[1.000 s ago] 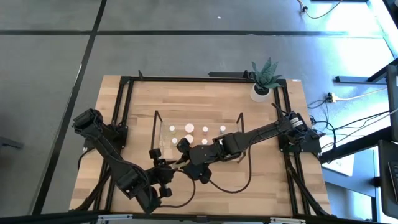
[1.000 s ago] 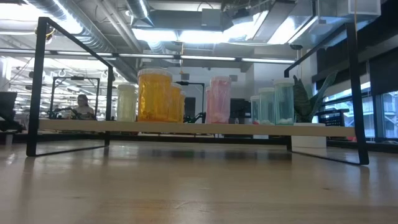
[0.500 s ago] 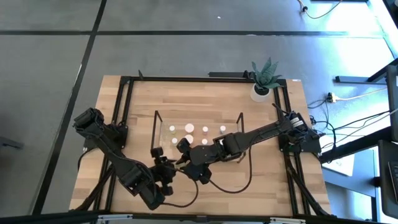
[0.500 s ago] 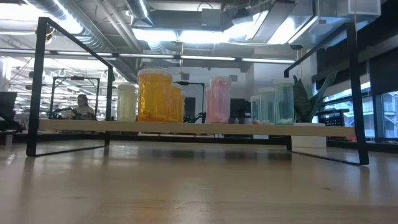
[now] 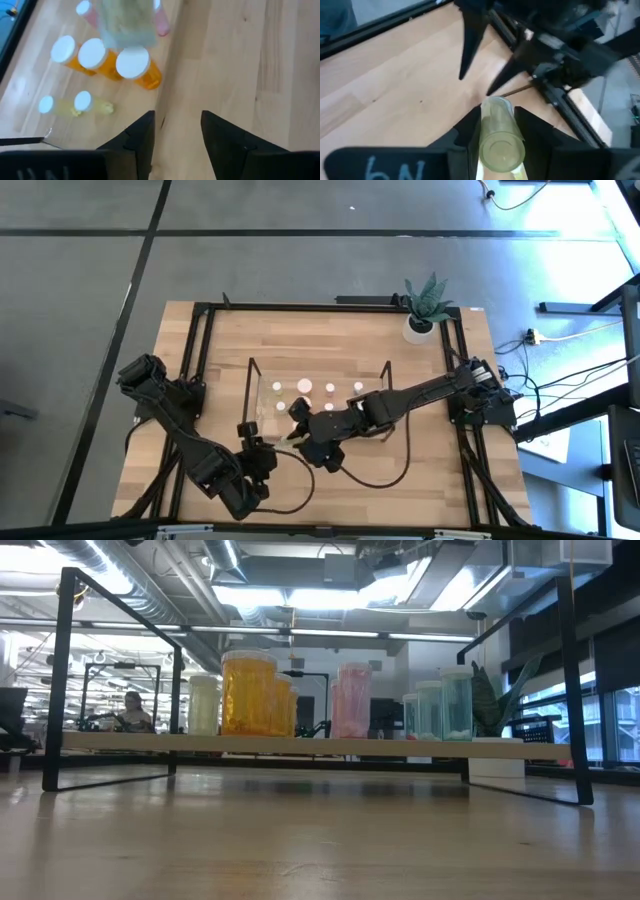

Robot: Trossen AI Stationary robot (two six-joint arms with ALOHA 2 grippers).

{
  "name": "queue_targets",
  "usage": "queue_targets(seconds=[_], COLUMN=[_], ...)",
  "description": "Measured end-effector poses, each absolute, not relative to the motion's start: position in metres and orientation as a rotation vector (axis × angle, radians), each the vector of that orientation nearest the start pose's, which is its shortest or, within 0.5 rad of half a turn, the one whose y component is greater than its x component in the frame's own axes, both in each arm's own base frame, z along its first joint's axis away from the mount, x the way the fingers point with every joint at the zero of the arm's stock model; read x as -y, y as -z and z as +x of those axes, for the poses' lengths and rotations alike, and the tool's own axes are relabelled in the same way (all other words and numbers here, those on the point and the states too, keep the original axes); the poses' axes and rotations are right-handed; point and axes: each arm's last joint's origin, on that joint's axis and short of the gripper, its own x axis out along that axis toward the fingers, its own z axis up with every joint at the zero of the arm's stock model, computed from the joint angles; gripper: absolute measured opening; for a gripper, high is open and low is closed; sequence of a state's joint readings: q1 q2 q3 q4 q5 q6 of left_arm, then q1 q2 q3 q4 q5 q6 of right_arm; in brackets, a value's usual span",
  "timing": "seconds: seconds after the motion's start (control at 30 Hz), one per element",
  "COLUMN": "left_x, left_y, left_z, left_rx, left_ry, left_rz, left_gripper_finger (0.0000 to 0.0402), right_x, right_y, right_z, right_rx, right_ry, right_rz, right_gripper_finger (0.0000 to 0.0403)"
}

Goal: Pick and place medicine bottles onto shelf by color
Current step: Put the yellow pill bottle aligned with the yellow pill bottle on the shelf

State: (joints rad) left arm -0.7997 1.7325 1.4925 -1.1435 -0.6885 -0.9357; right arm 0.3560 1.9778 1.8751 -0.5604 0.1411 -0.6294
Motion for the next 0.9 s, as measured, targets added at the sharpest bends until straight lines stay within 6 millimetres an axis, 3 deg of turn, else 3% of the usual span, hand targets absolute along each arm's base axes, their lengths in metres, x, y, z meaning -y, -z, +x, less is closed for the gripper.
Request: queue_targets(seconds=[0.2,0.6,0.9], left_x=[0.23,0.232,0.229], left_y=[-0.276,-0.278,-0.279], left_z=[0.236,0.233,0.232], left_rx=[-0.876,-0.786,-0.755], left_ry=[-0.377,-0.414,-0.445], left_rz=[0.104,0.168,0.21], left_gripper_finger=[0.0151,0.0151,0.0151], right_x=[-0.15,-0.117,-0.085], right_y=[-0.35,-0.403,-0.45], right_z=[0.399,0.355,0.29], right_rx=[-0.568,-0.552,-0.561], right_ry=[-0.332,-0.317,-0.208], right_rz=[-0.778,-0.651,-0.584], right_gripper_finger=[0.011,0.011,0.011])
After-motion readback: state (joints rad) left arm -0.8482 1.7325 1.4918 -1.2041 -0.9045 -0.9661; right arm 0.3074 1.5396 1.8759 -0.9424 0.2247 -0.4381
